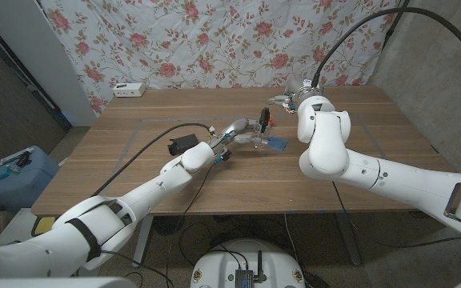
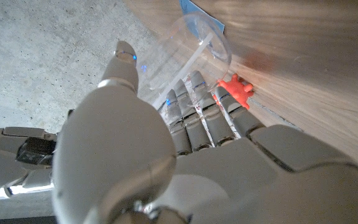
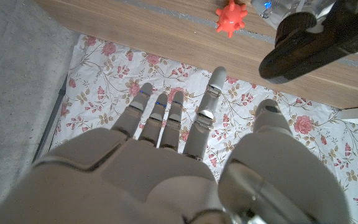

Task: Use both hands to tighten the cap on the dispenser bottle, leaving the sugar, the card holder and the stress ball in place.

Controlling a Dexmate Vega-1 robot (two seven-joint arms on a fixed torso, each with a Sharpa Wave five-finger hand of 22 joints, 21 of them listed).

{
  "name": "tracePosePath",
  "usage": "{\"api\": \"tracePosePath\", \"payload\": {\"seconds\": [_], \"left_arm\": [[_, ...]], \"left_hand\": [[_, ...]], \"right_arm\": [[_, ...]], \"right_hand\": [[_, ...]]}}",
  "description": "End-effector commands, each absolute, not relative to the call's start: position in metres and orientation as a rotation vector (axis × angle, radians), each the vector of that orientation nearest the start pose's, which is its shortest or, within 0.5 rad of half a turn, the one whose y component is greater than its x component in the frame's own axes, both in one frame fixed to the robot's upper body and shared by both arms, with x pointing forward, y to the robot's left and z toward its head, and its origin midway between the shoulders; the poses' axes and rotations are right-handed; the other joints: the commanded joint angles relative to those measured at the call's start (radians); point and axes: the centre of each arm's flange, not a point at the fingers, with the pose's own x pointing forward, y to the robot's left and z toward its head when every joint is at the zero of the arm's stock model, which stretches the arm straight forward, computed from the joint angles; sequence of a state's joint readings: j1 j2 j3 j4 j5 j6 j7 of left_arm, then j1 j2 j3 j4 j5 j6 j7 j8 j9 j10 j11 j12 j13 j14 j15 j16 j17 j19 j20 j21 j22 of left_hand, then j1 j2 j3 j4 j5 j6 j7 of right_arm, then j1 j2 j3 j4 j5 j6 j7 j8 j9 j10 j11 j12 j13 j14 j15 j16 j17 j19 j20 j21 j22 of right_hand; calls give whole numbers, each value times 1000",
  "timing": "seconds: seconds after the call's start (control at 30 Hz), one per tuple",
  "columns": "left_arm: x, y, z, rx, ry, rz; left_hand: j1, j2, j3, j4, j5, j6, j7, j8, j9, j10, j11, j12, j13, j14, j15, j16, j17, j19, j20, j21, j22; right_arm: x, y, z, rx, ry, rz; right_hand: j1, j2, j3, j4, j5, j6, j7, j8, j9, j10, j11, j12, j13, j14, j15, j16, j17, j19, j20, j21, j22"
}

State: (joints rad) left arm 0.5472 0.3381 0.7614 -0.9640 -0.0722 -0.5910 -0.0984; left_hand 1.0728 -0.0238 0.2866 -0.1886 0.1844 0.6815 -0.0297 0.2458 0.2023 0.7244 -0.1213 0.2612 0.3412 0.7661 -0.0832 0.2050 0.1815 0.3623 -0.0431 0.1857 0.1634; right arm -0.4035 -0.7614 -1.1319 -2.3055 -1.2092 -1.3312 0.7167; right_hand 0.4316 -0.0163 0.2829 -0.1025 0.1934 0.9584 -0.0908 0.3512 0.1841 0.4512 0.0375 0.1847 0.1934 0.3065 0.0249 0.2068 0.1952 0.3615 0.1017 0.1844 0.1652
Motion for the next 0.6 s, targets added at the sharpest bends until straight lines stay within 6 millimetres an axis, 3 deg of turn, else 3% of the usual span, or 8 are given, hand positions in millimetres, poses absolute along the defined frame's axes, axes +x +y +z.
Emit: {"api": "tracePosePath", "payload": {"seconds": [0.03,0.1,0.37,0.57,0.6], "left_arm": [[662,93,-32,612,-761,-601],[662,93,-32,608,-759,-604],[662,90,-33,603,-760,-610],[663,89,-32,582,-763,-608],[664,89,-32,580,-763,-608]], "left_hand": [[-28,95,49,41,-5,97,-29,7,3,7,-2,-2,5,6,-84,-1,2,1,-95,-1,2],[-29,95,49,41,-5,97,-28,6,3,7,-2,-2,6,6,-84,-1,2,1,-95,-1,2],[-31,95,49,42,-5,97,-28,5,3,7,0,-3,7,5,-83,-2,2,0,-95,-1,2],[-32,95,49,42,-5,97,-26,5,3,8,0,-4,7,6,-82,-2,3,0,-95,-1,2],[-32,95,50,42,-5,97,-26,5,3,9,0,-4,7,6,-83,-2,3,1,-95,-1,2]], "right_arm": [[458,-150,100,-1452,-304,-309],[456,-151,103,-1457,-301,-300],[453,-154,109,-1490,-278,-279],[455,-153,113,-1521,-263,-252],[455,-153,113,-1525,-260,-247]], "right_hand": [[20,3,6,-12,9,-32,-8,-20,6,-20,2,-3,3,-10,8,-2,1,-11,3,-1,4],[29,7,11,-18,10,-44,-10,-28,7,-27,8,-2,3,-16,9,-4,1,-15,3,-1,4],[110,18,41,-60,20,-122,-50,-70,12,-80,-9,-4,4,-55,4,-13,-1,-38,9,-2,3],[159,15,54,-71,24,-183,-70,-98,16,-123,-10,-5,5,-79,6,-16,-1,-47,11,-2,3],[176,11,58,-74,26,-201,-86,-105,17,-134,-16,-5,6,-85,6,-15,-1,-48,11,-1,3]]}}
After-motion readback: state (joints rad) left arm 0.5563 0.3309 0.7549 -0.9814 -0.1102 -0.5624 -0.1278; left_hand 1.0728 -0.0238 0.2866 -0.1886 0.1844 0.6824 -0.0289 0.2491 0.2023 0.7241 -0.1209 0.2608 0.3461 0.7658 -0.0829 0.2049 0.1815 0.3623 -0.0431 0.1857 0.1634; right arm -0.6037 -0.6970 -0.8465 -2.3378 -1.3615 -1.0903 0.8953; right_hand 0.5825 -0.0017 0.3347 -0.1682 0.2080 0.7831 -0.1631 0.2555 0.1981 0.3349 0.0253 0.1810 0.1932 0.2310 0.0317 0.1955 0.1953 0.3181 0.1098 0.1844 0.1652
